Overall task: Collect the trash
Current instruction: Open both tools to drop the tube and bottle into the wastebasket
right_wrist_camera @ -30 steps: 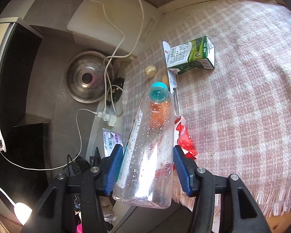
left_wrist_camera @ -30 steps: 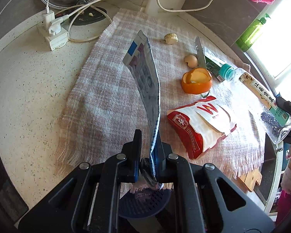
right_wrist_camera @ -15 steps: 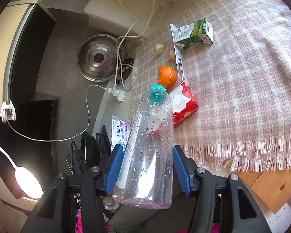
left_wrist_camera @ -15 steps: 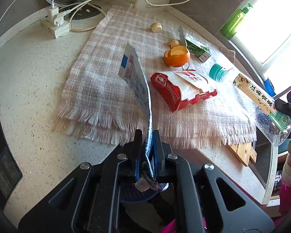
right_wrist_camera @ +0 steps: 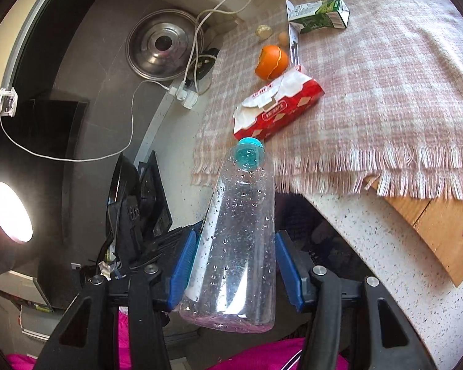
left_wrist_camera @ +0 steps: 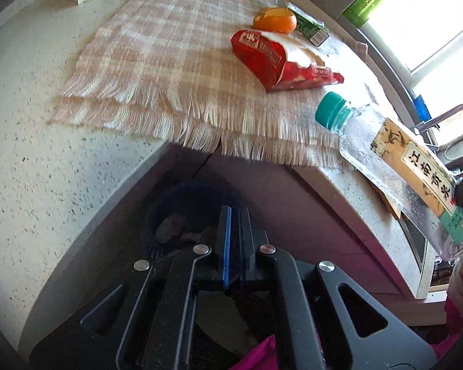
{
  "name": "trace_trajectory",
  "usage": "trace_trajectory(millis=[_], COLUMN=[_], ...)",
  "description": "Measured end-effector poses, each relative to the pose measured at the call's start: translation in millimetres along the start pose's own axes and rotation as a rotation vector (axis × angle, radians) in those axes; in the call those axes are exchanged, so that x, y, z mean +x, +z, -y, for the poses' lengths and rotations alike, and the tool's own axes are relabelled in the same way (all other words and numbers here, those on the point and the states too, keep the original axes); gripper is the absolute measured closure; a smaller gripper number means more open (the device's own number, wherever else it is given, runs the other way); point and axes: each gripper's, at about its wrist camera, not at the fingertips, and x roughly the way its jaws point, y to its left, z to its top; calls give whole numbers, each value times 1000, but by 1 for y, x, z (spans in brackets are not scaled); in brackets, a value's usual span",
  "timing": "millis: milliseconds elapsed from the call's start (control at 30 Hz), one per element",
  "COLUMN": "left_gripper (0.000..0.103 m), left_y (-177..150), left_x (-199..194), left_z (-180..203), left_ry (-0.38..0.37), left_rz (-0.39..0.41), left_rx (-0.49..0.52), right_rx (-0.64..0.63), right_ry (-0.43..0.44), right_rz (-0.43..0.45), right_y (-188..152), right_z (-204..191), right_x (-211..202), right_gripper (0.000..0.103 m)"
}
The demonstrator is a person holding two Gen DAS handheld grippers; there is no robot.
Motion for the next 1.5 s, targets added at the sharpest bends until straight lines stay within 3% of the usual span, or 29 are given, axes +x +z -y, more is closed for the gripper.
trace_trajectory(millis=[433,833,1133,1500], left_gripper=[102,102,102,102], left_y=[-41,-71,-84,-86], left_x=[14,34,57,65], left_z=[-25,-34,-18,-26], left_ry=[58,80,92,94], left_rz=[-48,-65,-85,-95], left_rx=[-3,-23,1,0], right_rx=[-144,-194,-203,-209], right_ry=[-182,-313,-373,-403], right_rz=[-144,-203,-227,-248], right_y=[-52,-64,-68,-66], right_z=[4,24,38,47], right_x=[68,124,149,166], right_gripper=[49,49,49,47])
